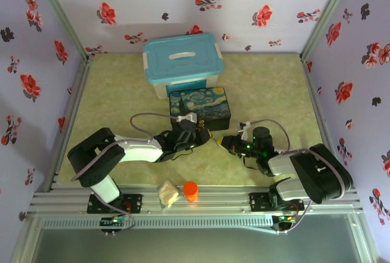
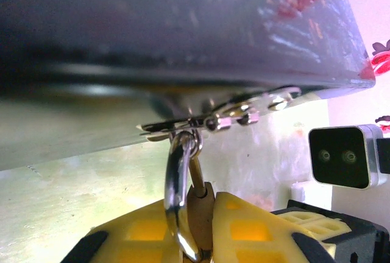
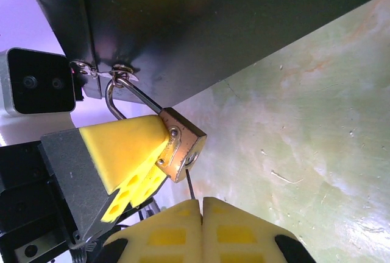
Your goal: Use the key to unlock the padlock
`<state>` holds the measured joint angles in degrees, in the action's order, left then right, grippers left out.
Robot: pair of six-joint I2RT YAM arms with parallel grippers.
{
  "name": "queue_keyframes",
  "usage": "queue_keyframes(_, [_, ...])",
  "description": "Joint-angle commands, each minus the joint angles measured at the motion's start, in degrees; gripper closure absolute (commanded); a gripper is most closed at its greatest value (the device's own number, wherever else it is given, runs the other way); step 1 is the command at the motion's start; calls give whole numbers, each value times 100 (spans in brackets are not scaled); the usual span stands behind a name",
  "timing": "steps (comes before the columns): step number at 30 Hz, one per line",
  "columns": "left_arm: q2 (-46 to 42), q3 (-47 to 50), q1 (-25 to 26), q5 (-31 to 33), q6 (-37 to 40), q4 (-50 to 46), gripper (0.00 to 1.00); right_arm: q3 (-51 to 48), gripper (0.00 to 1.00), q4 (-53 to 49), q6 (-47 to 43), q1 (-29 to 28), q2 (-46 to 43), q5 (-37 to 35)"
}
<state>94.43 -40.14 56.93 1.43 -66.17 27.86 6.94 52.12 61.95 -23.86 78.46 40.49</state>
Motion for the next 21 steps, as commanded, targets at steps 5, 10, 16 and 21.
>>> queue_keyframes(5, [-171, -53, -44, 25, -185, 522, 100, 185, 100, -275, -170, 32, -104, -6])
queue_keyframes(10, [-256, -77, -32, 28, -153, 452, 100, 210, 100, -39, -71, 30, -8, 18])
queue_keyframes(16, [-198, -62, -25, -37, -305, 618, 100, 251, 100, 432, 103, 21, 257, 44])
queue_keyframes(21, [-232, -81, -23, -47, -326, 624, 100, 257, 100, 559, 97, 5, 517, 91])
